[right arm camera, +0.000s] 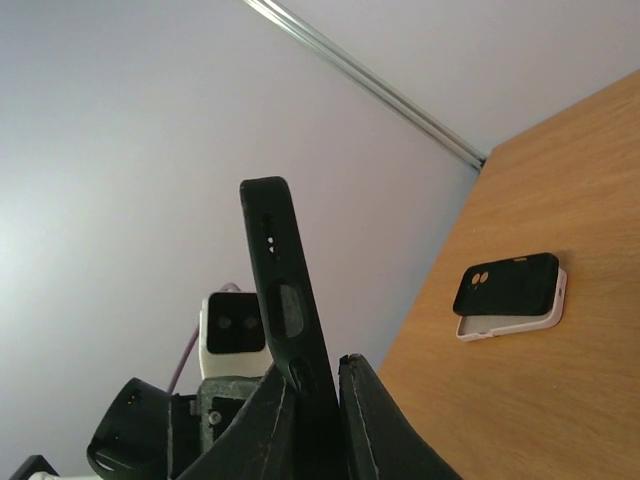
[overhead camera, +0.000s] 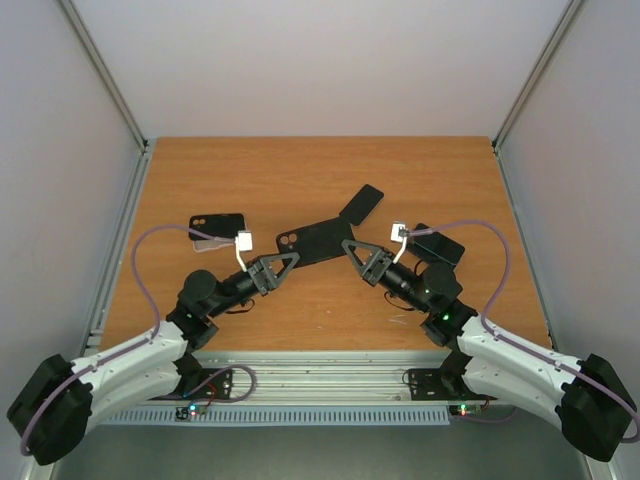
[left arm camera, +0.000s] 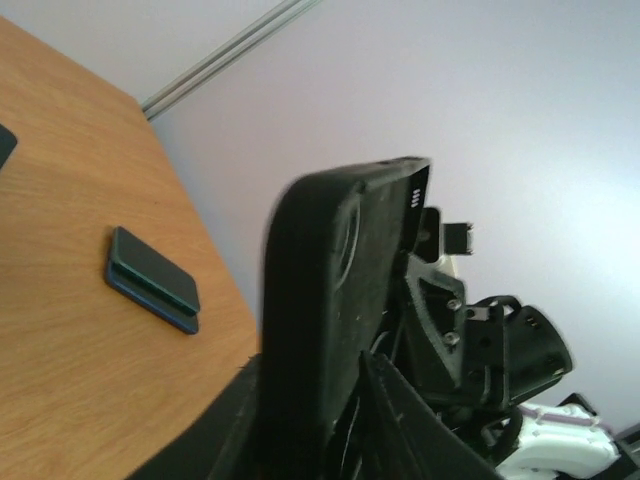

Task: Put the phone into the phone case

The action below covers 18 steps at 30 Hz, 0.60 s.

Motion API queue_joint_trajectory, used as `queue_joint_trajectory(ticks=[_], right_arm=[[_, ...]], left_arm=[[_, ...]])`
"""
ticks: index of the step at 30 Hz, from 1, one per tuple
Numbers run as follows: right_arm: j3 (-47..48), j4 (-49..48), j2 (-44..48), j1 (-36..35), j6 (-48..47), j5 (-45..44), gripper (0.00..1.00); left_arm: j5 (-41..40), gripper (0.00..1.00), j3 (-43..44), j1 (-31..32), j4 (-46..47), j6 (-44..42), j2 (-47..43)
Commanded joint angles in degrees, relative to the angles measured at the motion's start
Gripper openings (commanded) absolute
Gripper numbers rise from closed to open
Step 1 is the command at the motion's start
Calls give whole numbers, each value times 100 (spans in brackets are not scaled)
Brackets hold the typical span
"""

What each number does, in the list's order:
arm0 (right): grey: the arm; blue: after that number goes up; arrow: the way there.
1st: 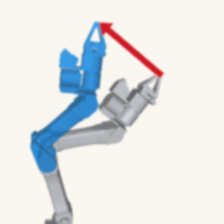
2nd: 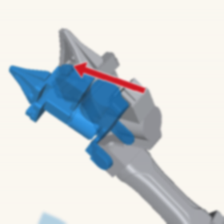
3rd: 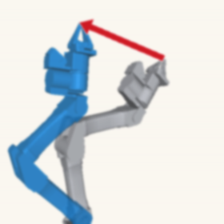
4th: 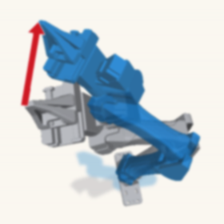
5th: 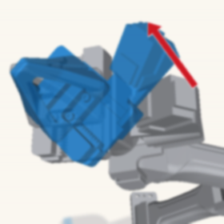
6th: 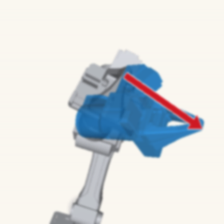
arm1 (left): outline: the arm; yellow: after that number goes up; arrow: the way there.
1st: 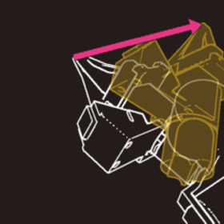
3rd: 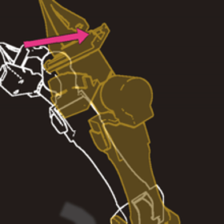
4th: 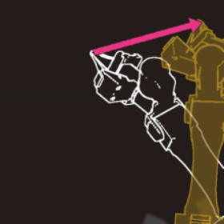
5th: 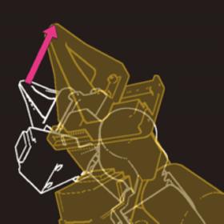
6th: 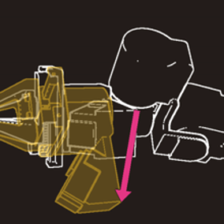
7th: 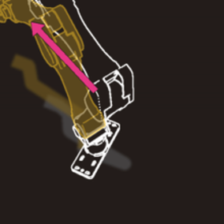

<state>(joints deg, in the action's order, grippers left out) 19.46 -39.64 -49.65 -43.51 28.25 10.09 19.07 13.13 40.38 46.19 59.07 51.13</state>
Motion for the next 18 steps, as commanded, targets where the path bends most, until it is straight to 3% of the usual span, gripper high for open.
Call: queue_joint_trajectory(ticks=[1,6,12,18], right_arm=[[-22,-128,206,-53,-136,-29,4],[5,121,350,-53,-316,63,9],[216,1006,692,-44,-829,125,23],[844,3005,1333,-33,-2070,117,47]], left_arm=[[-202,20,187,31,-179,-405,-488],[-234,1,271,31,-732,-641,-818],[-57,0,586,29,-1687,-1054,-1043],[75,1,1350,31,-3850,-1975,-1345]])
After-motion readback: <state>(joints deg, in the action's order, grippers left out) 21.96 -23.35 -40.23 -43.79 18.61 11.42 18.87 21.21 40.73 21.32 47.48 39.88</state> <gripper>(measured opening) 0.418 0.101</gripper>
